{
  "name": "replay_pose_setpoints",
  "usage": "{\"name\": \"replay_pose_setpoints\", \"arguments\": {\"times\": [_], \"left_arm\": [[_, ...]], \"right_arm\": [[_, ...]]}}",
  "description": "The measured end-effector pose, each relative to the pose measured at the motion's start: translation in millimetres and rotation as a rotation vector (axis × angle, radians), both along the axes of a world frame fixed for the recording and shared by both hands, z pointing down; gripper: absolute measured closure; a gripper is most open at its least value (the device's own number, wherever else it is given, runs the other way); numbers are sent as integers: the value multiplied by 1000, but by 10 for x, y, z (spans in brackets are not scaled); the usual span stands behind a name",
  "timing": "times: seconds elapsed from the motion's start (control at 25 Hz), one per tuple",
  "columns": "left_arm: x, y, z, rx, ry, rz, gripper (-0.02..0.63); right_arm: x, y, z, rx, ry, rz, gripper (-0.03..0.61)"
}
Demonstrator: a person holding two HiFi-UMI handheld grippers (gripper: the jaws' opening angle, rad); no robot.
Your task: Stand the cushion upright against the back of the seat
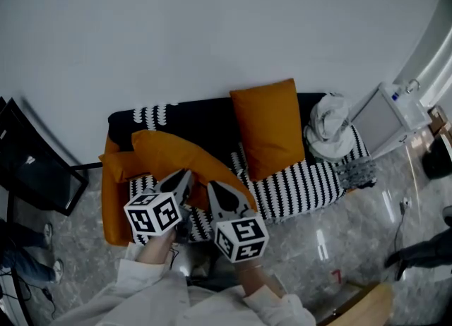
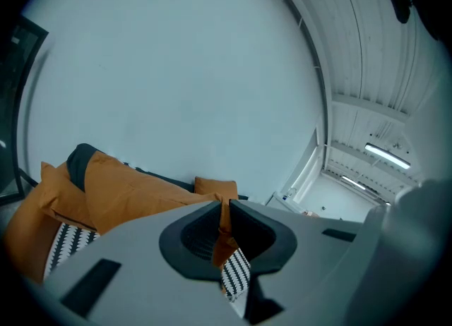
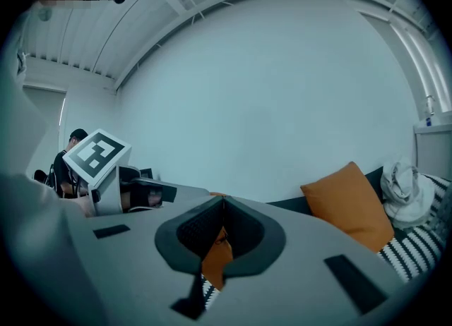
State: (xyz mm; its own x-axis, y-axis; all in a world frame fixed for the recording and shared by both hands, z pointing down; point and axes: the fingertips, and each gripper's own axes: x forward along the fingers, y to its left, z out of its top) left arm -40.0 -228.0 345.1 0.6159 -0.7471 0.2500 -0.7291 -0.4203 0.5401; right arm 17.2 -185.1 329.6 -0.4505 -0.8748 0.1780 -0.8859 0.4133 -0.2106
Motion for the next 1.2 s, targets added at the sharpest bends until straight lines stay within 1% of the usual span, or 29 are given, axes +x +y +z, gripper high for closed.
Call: {"name": "replay_pose_setpoints", "arguments": {"times": [0.32, 0.52, 1.0, 1.2], "left_arm": [[239, -403, -195, 37, 49, -28, 574], [342, -632, -328, 41, 74, -74, 574], [594, -1258, -470, 76, 77, -172, 575], [693, -1472, -486, 95, 87, -208, 577]], "right_arm": [[281, -534, -59, 13, -4, -28, 566], [462, -913, -161, 22, -11, -53, 566], [720, -1601, -248, 37, -30, -159, 566], [890, -1818, -217, 37, -28, -179, 566]]}}
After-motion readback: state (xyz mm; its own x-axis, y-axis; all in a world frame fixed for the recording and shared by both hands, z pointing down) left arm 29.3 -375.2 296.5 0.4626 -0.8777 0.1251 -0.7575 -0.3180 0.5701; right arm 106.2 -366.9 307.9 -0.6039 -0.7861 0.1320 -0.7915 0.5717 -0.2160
